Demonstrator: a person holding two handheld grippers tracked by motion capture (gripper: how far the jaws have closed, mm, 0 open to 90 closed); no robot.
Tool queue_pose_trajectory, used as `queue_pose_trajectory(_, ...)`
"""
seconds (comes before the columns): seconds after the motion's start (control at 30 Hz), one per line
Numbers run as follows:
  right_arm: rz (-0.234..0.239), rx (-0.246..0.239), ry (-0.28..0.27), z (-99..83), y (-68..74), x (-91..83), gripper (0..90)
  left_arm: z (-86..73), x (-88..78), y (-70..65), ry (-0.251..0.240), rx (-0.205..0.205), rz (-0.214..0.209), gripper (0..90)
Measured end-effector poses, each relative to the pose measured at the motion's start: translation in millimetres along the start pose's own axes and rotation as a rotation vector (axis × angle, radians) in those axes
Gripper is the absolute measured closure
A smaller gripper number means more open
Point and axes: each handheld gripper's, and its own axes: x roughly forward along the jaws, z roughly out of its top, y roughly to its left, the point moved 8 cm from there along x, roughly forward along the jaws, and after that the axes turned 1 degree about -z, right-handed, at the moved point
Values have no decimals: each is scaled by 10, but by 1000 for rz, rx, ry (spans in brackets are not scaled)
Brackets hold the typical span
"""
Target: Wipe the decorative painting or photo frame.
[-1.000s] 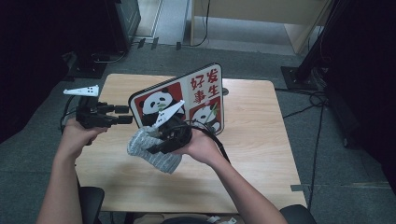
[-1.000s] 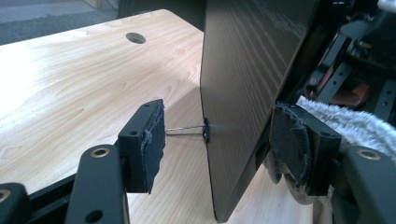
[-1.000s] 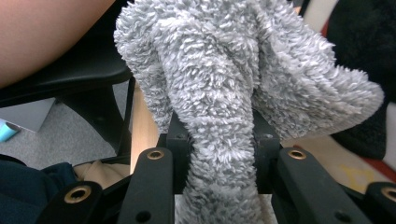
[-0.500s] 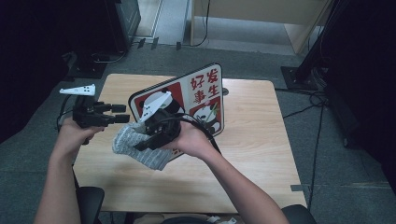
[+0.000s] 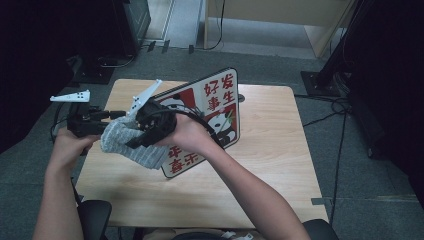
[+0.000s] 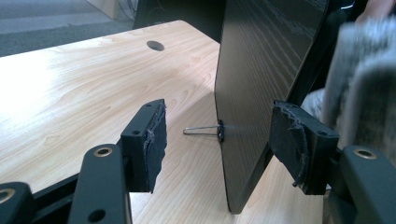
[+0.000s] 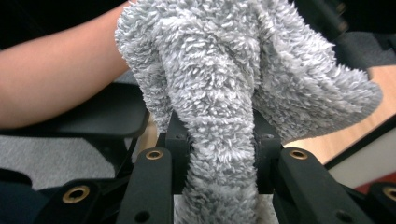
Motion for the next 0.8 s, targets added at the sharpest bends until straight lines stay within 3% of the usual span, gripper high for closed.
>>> queue_pose_trajectory(0.13,-22,14,-20,89,-108,-28,682,-3,-10,-10,-4,11,-5,374)
queue_pose_trajectory(0.33,-42,58,-43,18,-228,-105,678,-12,-9,3,0,7,2,375)
queue_pose_trajectory(0.57,-50,104,-70,-81,-280,-205,679,-9,-2,5,-4,9,14,377)
queue_pose_trajectory(0.8,-42,119,-81,-169,-301,-204,680,-24,3,-5,11,8,5,394)
